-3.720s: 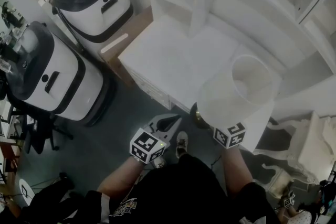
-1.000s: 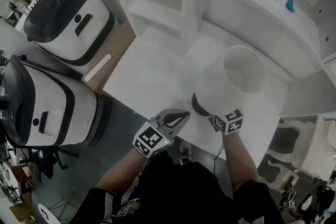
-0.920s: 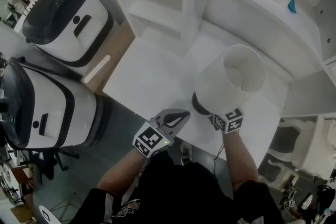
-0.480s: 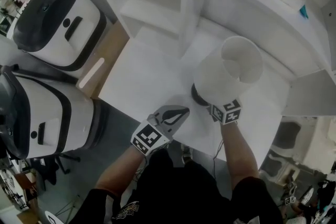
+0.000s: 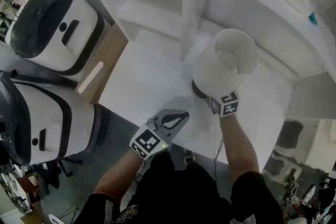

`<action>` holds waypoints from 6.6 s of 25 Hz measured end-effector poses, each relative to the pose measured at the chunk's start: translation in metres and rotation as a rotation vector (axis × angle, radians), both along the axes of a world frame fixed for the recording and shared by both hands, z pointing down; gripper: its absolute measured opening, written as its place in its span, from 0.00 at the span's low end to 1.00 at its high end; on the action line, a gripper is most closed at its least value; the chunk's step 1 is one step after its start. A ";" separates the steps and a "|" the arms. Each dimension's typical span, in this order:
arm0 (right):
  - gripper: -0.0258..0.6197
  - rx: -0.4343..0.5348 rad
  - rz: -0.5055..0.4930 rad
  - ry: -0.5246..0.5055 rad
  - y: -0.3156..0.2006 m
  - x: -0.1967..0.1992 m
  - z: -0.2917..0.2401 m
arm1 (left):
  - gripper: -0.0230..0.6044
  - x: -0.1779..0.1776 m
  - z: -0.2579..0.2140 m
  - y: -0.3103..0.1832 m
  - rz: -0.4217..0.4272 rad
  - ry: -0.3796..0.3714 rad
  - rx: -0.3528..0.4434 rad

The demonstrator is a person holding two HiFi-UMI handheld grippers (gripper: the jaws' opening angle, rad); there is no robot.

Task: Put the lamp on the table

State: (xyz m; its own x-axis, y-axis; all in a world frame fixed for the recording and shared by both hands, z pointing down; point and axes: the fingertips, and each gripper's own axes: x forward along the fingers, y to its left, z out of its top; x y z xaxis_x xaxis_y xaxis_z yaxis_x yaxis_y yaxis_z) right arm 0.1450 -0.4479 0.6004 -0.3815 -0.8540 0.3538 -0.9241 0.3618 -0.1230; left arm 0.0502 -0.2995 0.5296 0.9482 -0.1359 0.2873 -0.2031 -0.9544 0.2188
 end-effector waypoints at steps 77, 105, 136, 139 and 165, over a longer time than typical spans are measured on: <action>0.08 0.033 -0.111 -0.215 0.201 0.005 -0.098 | 0.05 0.012 -0.030 0.112 -0.301 0.007 -0.014; 0.08 0.034 -0.079 -0.215 0.295 -0.092 -0.123 | 0.05 -0.067 -0.050 0.178 -0.215 0.019 -0.013; 0.08 0.054 0.059 -0.174 0.387 -0.186 -0.126 | 0.05 -0.162 -0.045 0.247 -0.101 0.065 -0.025; 0.08 0.055 0.068 -0.176 0.393 -0.192 -0.124 | 0.05 -0.167 -0.044 0.251 -0.093 0.064 -0.022; 0.08 0.061 0.076 -0.175 0.393 -0.205 -0.125 | 0.05 -0.181 -0.045 0.252 -0.081 0.064 -0.014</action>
State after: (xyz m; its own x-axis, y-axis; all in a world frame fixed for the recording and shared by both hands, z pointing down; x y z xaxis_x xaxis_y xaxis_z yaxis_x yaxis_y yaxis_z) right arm -0.0601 -0.0553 0.4756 -0.3663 -0.9005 0.2343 -0.9154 0.3037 -0.2641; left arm -0.1311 -0.0472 0.4851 0.9507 -0.2090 0.2289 -0.2643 -0.9324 0.2465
